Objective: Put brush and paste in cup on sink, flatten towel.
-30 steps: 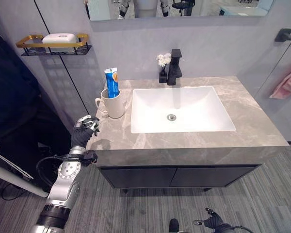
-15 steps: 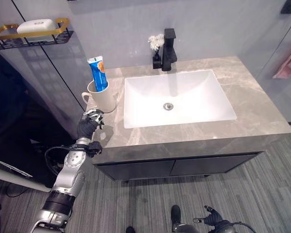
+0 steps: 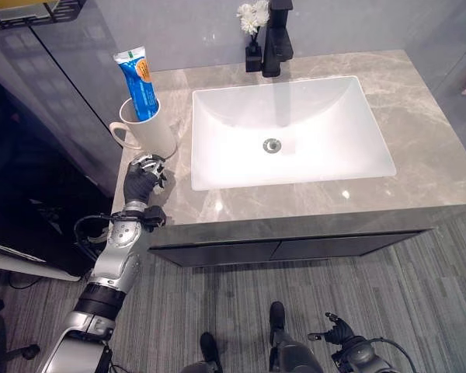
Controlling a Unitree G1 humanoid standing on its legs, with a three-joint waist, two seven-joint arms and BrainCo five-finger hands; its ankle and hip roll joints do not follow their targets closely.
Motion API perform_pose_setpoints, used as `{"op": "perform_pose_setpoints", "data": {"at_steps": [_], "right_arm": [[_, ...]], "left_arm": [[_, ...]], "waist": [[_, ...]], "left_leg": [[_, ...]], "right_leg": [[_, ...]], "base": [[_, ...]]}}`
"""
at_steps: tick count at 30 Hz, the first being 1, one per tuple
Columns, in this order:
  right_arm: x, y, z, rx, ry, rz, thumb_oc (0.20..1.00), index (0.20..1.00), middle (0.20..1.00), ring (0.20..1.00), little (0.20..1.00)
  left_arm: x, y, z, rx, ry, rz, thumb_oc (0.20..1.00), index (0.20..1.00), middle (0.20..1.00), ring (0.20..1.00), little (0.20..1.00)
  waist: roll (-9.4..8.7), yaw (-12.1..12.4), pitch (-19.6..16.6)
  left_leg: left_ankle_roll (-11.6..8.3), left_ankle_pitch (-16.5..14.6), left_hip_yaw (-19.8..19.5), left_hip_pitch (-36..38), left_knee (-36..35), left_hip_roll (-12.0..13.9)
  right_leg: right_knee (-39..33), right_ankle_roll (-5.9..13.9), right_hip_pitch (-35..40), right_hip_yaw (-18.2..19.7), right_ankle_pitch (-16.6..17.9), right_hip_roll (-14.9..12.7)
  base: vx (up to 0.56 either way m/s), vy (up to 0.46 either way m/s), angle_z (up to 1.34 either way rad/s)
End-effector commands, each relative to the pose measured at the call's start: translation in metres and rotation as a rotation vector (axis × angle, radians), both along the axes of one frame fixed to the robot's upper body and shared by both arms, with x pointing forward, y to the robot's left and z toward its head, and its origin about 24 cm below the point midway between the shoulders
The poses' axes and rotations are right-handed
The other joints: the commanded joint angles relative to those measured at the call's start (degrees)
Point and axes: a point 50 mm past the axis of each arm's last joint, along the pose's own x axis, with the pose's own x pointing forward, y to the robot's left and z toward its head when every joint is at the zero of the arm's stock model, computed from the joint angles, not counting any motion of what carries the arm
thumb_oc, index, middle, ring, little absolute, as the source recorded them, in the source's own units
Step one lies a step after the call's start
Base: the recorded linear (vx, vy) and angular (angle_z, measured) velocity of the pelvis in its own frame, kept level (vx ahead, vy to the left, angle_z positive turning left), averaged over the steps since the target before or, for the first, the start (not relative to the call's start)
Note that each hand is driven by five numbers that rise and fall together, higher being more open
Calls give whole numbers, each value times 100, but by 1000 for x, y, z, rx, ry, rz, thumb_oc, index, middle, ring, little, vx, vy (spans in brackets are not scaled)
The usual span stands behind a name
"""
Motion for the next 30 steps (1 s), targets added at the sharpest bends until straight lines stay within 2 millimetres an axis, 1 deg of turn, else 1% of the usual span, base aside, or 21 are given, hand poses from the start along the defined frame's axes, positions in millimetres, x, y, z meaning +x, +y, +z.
{"op": "perform_pose_setpoints", "data": {"at_steps": [1,3,6,8,14,15,20,22,25,26,30], "right_arm": [[8,8,1,-23,-20,62,1000,1000,1000,1000,1000],[9,8,1,-22,-20,65,1000,1000,1000,1000,1000],[11,10,2,-26,-23,82,1000,1000,1000,1000,1000],[17,11,4,-25,-39,90,1000,1000,1000,1000,1000],[20,14,5,-24,-51,103,1000,1000,1000,1000,1000],[21,14,6,-25,-55,106,1000,1000,1000,1000,1000],[23,15,7,-24,-63,104,1000,1000,1000,1000,1000],[24,15,7,-27,-64,101,1000,1000,1000,1000,1000],[26,16,8,-29,-72,107,1000,1000,1000,1000,1000],[28,16,8,-29,-74,113,1000,1000,1000,1000,1000],[28,16,8,-31,-75,118,1000,1000,1000,1000,1000]], "left_arm": [[7,25,30,36,-105,95,200,200,200,200,200],[8,25,31,41,-107,94,200,200,200,200,200],[15,26,37,53,-112,115,200,200,200,200,200],[20,24,48,60,-137,116,200,200,200,200,200],[25,27,54,74,-145,134,200,200,200,200,200],[29,29,58,81,-143,154,200,200,200,200,200],[34,31,62,78,-140,173,200,200,200,200,200],[39,31,70,93,-151,185,200,200,200,200,200],[42,32,76,100,-159,201,200,200,200,200,200],[45,35,82,116,-162,226,200,200,200,200,200],[51,42,90,131,-157,266,200,200,200,200,200]], "waist": [[-280,-150,-74],[-284,-154,-63],[-285,-190,-38],[-280,-204,1],[-264,-215,-4],[-244,-242,-3],[-213,-289,24],[-179,-334,50],[-172,-356,77],[-162,-382,104],[-140,-422,163]], "left_leg": [[-112,237,-325,-147,15,-128],[-118,248,-328,-167,15,-124],[-139,276,-326,-261,15,-114],[-149,313,-345,-376,15,-103],[-155,321,-335,-461,15,-95],[-163,320,-334,-490,15,-89],[-179,329,-329,-538,15,-95],[-186,340,-311,-591,15,-101],[-188,341,-304,-627,15,-101],[-190,346,-287,-663,15,-93],[-200,345,-267,-680,15,-75]], "right_leg": [[222,398,143,250,-219,-253],[220,396,129,247,-216,-253],[196,394,58,231,-201,-238],[207,394,-55,221,-182,-239],[213,391,-129,231,-175,-233],[242,384,-175,238,-189,-230],[266,381,-232,231,-196,-246],[272,383,-291,234,-174,-244],[280,381,-350,250,-168,-239],[311,379,-410,266,-166,-240],[361,378,-481,304,-176,-217]], "base": [[0,0,0],[0,0,0],[-6,-9,5],[-38,-7,1],[0,0,0],[0,0,0],[0,0,0],[0,0,0],[-13,0,0],[-36,1,-1],[-8,1,0]]}}
